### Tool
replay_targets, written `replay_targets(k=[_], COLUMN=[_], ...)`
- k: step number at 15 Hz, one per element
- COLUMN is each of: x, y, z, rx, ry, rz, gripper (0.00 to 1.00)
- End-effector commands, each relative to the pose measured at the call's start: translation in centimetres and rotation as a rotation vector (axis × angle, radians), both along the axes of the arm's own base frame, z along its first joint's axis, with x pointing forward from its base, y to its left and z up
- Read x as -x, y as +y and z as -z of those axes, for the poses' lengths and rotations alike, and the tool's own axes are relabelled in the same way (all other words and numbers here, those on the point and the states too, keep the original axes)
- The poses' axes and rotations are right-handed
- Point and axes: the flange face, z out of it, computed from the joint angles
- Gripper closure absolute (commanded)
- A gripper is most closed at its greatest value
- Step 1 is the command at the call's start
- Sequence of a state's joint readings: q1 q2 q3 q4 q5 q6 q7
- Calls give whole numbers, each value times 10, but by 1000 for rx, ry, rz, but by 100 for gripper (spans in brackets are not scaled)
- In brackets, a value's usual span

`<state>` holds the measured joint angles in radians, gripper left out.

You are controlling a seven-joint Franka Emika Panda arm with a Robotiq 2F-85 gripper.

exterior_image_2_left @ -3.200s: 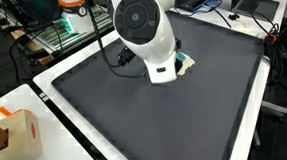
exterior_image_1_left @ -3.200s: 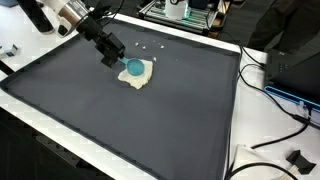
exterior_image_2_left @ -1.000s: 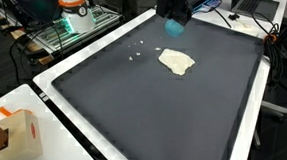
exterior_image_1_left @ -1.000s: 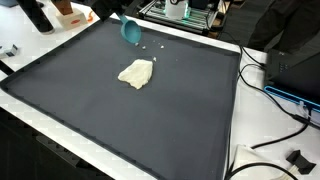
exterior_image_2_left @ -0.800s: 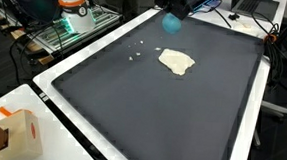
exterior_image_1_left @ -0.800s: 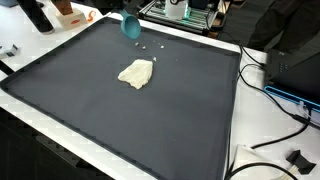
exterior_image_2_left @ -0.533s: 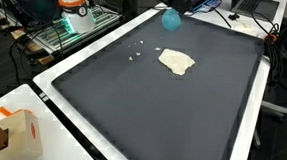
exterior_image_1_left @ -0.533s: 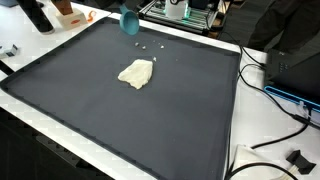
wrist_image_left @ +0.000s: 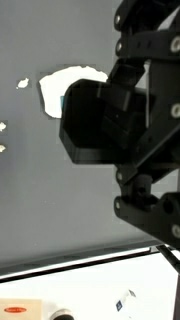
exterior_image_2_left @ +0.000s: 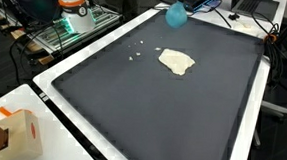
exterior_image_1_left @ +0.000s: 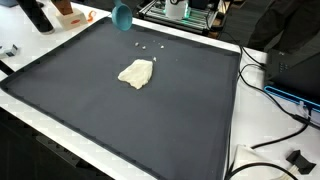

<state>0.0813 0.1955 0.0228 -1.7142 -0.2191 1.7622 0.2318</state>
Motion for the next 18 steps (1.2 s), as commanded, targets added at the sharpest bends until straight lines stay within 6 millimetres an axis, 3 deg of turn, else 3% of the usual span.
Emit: replay_targets(k=[1, 4, 5, 14, 15, 18], x=[1, 0, -4, -4, -4, -10], y=[10, 17, 14, 17, 17, 23], z=[-10, -14, -9, -11, -11, -7], rx=[55, 84, 48, 59, 59, 191], ry=[-40, -67, -40, -48, -48, -77], rz=[-34, -64, -53, -64, -64, 87], gripper=[81, 81, 56, 56, 81, 81])
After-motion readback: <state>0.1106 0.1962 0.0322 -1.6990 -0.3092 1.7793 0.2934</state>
